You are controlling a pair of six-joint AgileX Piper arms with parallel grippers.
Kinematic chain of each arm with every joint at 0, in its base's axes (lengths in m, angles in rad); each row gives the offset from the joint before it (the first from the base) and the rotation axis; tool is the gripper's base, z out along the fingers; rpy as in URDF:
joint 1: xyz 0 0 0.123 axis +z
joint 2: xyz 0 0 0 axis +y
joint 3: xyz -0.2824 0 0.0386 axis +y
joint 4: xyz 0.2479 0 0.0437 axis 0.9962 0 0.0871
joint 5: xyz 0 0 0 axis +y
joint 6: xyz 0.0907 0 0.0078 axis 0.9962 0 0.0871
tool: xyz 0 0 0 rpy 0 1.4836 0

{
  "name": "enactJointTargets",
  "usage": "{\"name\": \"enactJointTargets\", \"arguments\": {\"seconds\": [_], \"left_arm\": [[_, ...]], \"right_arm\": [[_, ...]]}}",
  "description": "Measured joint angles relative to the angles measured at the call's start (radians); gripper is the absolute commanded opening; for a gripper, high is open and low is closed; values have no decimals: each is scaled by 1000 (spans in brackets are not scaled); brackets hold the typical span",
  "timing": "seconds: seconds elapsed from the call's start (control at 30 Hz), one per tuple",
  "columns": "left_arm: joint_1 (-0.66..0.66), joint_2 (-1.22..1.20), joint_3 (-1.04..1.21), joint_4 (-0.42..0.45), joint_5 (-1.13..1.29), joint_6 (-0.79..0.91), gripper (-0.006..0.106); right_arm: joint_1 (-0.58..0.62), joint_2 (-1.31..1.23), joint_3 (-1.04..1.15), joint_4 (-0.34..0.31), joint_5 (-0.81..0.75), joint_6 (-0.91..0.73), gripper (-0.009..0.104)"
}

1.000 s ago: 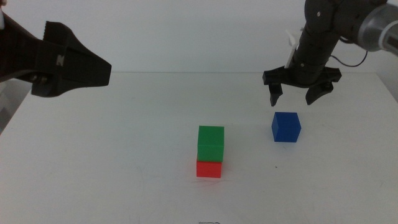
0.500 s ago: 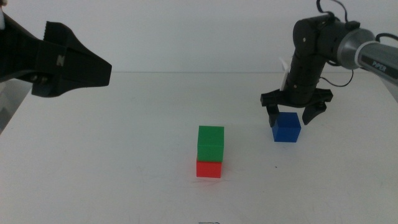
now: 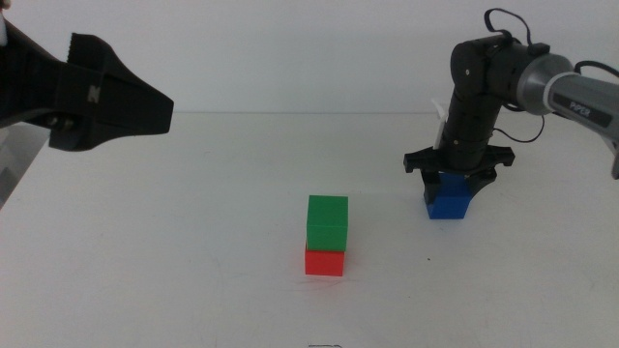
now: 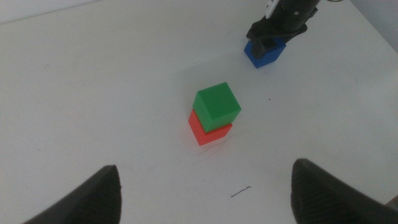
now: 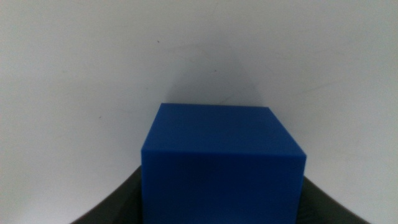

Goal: Stack red cubes first, then green, then blue cubes in a specific spot.

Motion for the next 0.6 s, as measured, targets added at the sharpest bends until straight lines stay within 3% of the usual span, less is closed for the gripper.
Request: {"name": "enactJointTargets", "arguments": {"seconds": [0.33, 0.6], "left_arm": [[0, 0, 0, 0, 0, 0, 94], [0, 0, 0, 0, 0, 0, 94]], "right_arm": [[90, -268, 285, -16, -4, 181, -1], [161, -404, 277, -86, 5, 292, -1]]}}
